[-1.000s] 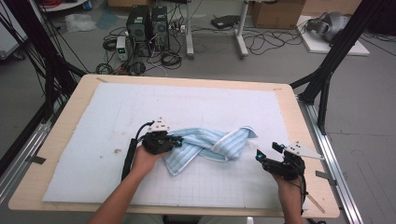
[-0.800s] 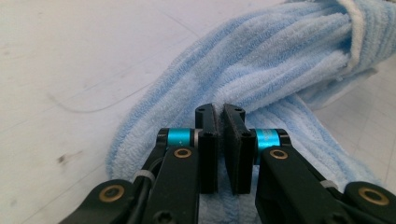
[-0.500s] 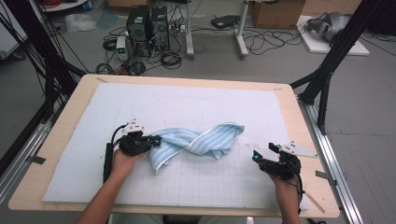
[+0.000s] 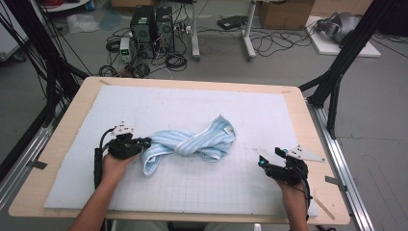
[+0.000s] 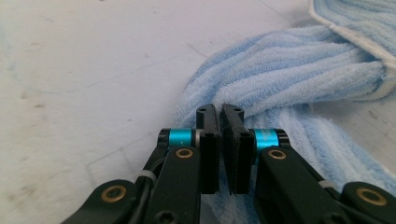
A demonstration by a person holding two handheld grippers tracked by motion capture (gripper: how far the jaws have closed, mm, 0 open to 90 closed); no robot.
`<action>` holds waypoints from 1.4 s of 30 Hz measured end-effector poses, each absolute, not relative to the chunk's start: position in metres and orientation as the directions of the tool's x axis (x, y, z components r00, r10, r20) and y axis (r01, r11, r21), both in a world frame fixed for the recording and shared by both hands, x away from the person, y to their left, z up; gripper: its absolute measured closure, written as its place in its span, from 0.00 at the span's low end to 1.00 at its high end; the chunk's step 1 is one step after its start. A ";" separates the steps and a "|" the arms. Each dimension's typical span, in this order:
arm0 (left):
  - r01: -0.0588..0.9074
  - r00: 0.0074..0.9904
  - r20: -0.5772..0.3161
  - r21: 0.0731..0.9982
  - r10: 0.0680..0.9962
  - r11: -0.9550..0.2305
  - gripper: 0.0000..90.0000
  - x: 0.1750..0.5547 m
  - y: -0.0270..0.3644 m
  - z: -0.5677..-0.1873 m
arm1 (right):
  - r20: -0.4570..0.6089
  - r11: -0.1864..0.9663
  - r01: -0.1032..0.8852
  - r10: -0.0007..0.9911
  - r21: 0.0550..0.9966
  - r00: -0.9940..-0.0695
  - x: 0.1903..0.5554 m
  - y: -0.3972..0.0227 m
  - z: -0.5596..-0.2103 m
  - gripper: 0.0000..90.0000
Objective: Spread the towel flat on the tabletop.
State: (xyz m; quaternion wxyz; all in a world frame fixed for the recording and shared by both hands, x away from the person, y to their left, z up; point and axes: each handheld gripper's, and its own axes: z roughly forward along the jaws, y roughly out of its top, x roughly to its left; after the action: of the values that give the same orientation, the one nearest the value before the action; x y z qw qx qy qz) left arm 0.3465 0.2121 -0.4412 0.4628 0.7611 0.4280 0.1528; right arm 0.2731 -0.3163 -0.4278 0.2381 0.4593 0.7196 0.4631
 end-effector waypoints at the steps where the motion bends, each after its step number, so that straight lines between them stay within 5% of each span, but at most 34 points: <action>1: 0.513 0.585 -0.164 0.833 0.794 -0.205 0.94 0.346 0.214 -0.441 | 0.085 0.147 0.442 0.882 0.885 -0.463 0.273 -0.316 -0.428 0.28; 18: 0.517 0.534 -0.171 0.840 0.828 -0.161 0.94 0.347 0.243 -0.441 | 0.089 0.175 0.460 0.863 0.871 -0.497 0.284 -0.301 -0.430 0.30; 20: 0.525 0.523 -0.182 0.838 0.833 -0.147 0.84 0.347 0.243 -0.441 | 0.086 0.188 0.458 0.854 0.869 -0.513 0.289 -0.297 -0.430 0.32; 23: 0.554 0.488 -0.219 0.825 0.845 -0.106 0.56 0.347 0.246 -0.440 | 0.088 0.202 0.456 0.838 0.867 -0.538 0.299 -0.288 -0.427 0.36; 25: 0.554 0.483 -0.225 0.827 0.846 -0.096 0.49 0.345 0.248 -0.439 | 0.086 0.211 0.451 0.828 0.867 -0.553 0.307 -0.282 -0.425 0.41; 33: 0.531 0.502 -0.250 0.845 0.828 -0.066 0.45 0.334 0.259 -0.441 | 0.058 0.285 0.421 0.768 0.861 -0.638 0.358 -0.238 -0.404 0.60; 42: 0.498 0.545 -0.238 0.863 0.804 -0.082 0.42 0.325 0.265 -0.447 | 0.042 0.352 0.450 0.747 0.821 -0.663 0.404 -0.186 -0.403 0.47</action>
State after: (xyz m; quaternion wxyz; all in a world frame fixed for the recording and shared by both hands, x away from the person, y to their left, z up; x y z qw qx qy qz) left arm 0.3254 0.2651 -0.4467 0.5045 0.7197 0.4522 0.1515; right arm 0.4044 -0.1857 -0.4030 0.1729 0.3723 0.8039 0.4304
